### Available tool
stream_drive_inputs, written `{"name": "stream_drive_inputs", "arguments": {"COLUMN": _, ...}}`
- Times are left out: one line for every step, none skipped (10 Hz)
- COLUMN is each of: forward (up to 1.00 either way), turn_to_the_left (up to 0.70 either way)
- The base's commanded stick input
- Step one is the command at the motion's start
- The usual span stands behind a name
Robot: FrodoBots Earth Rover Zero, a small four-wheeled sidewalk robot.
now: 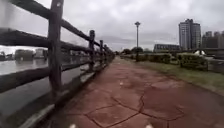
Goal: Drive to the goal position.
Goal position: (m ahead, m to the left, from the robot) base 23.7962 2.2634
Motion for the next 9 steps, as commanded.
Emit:
{"name": "stream_drive_inputs", "arguments": {"forward": 0.85, "turn_to_the_left": -0.33}}
{"name": "stream_drive_inputs", "arguments": {"forward": 0.85, "turn_to_the_left": -0.33}}
{"name": "stream_drive_inputs", "arguments": {"forward": 0.85, "turn_to_the_left": -0.33}}
{"name": "stream_drive_inputs", "arguments": {"forward": 0.85, "turn_to_the_left": -0.33}}
{"name": "stream_drive_inputs", "arguments": {"forward": 0.85, "turn_to_the_left": -0.33}}
{"name": "stream_drive_inputs", "arguments": {"forward": 0.85, "turn_to_the_left": -0.33}}
{"name": "stream_drive_inputs", "arguments": {"forward": 0.85, "turn_to_the_left": -0.33}}
{"name": "stream_drive_inputs", "arguments": {"forward": 0.85, "turn_to_the_left": -0.31}}
{"name": "stream_drive_inputs", "arguments": {"forward": 0.85, "turn_to_the_left": -0.20}}
